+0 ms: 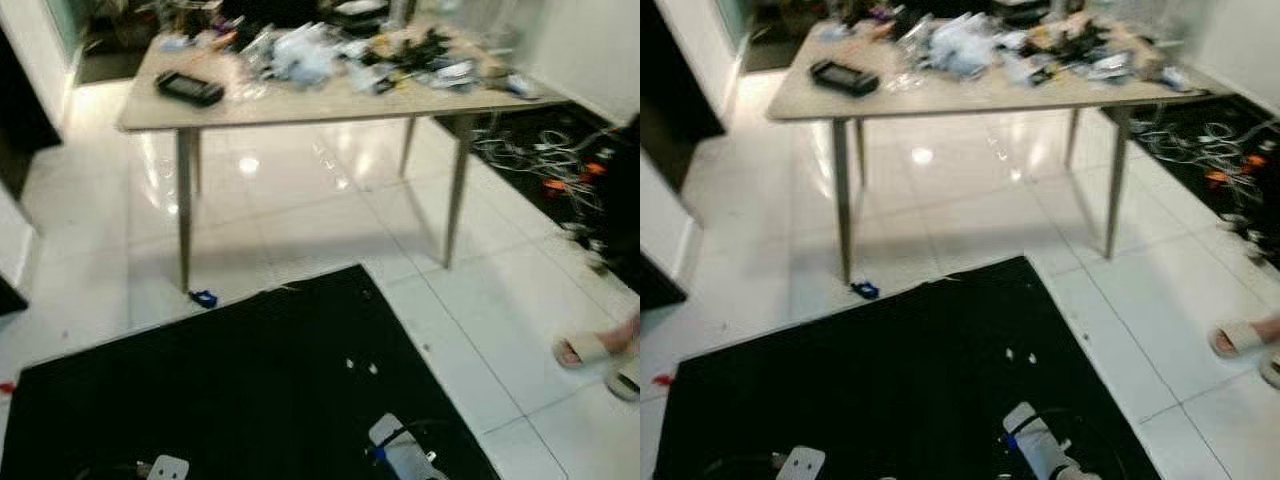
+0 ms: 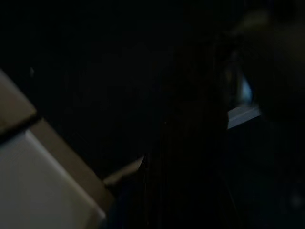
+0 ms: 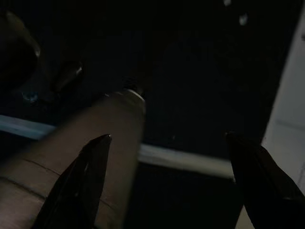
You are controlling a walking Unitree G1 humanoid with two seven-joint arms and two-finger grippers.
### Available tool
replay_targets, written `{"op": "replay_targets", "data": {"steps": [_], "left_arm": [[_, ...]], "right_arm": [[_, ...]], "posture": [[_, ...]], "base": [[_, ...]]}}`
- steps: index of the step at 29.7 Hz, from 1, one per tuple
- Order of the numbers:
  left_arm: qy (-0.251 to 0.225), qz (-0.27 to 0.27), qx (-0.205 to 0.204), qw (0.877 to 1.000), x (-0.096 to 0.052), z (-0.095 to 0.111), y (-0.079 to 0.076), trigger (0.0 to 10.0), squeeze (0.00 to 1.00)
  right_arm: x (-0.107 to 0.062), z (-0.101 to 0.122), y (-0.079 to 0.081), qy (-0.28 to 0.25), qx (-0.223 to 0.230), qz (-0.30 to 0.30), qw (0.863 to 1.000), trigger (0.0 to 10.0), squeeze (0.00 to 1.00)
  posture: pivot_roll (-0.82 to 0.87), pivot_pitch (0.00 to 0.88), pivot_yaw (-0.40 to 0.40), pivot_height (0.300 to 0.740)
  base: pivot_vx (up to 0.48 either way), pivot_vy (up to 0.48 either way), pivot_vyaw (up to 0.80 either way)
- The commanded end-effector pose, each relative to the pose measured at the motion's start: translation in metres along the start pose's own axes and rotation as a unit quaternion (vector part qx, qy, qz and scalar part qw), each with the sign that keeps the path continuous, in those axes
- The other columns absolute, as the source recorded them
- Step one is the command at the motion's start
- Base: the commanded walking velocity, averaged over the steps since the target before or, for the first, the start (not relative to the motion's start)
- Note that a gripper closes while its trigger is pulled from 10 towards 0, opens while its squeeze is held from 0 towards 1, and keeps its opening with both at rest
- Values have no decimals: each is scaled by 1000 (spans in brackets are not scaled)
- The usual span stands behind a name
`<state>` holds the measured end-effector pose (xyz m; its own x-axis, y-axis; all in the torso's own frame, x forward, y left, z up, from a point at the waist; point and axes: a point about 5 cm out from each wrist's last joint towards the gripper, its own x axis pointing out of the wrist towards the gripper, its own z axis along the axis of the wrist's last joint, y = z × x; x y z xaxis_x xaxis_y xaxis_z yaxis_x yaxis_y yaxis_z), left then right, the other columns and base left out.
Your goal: Picking trash to rubbish bin
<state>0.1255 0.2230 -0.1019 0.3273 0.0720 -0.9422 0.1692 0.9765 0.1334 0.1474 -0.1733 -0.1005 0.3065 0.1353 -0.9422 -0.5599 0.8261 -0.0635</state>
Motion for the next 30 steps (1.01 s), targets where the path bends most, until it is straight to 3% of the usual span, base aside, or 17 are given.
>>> {"op": "replay_targets", "data": {"steps": [1, 30], "left_arm": [[3, -5, 0, 1000, 0, -2, -2, 10000, 0], [6, -18, 61, 998, 0, -3, -6, 10000, 0]], "right_arm": [[0, -20, 11, 38, -1, 18, 999, 10000, 0], [-3, -36, 8, 58, -25, 24, 998, 10000, 0]], "posture": [[47, 88, -31, 740], [45, 60, -31, 740]], "base": [[0, 0, -750], [0, 0, -753]]}}
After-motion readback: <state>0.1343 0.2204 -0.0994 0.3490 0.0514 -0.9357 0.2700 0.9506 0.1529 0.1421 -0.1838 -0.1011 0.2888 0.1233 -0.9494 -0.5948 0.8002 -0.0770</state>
